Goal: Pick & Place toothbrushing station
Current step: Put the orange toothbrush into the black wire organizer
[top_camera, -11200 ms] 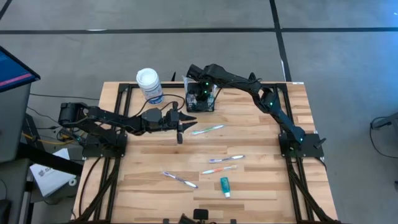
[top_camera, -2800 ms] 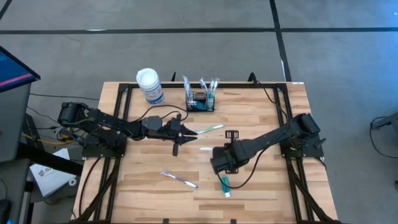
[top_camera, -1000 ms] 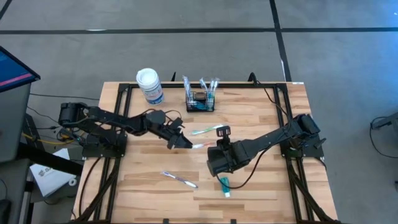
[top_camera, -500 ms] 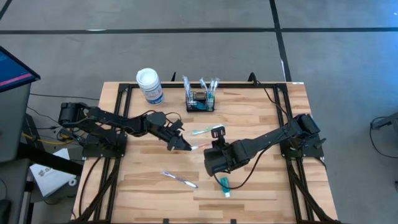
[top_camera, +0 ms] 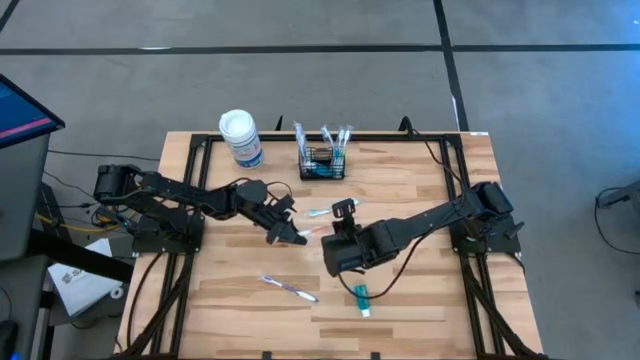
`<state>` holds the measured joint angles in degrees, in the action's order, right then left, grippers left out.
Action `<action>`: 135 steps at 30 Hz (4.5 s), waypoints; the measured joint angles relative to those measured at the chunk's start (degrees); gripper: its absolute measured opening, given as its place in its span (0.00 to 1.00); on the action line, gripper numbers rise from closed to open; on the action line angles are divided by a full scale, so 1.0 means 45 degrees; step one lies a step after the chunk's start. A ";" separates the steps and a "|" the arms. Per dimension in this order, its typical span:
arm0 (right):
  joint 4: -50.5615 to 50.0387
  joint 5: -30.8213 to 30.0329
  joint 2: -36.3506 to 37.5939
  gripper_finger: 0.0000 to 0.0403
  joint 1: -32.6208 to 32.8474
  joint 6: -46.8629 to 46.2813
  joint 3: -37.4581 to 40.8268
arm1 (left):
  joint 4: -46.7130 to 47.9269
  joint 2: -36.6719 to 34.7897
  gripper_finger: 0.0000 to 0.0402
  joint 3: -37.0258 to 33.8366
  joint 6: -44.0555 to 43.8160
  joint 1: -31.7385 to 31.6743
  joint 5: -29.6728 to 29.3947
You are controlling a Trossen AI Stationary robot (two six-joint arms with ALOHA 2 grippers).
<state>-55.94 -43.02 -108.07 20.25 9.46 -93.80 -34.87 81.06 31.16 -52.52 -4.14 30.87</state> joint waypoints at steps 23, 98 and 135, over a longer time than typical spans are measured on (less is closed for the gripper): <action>0.0504 -0.0028 -0.0002 0.06 0.0159 0.0863 0.0000 | 0.0192 0.0024 0.01 -0.0029 0.1276 0.0000 0.0099; 1.0321 0.3372 0.3347 0.30 -0.0335 0.0234 0.0010 | -0.3128 -0.3609 0.01 -0.0010 1.0954 0.1933 -0.4573; 0.9393 0.3317 0.3351 0.00 -0.0609 0.0379 0.0005 | -0.3052 -0.3599 0.24 -0.0024 1.0949 0.1676 -0.5770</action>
<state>-13.67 -28.10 -92.99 17.51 11.16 -93.78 -48.61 64.86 31.05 -3.25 3.40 4.90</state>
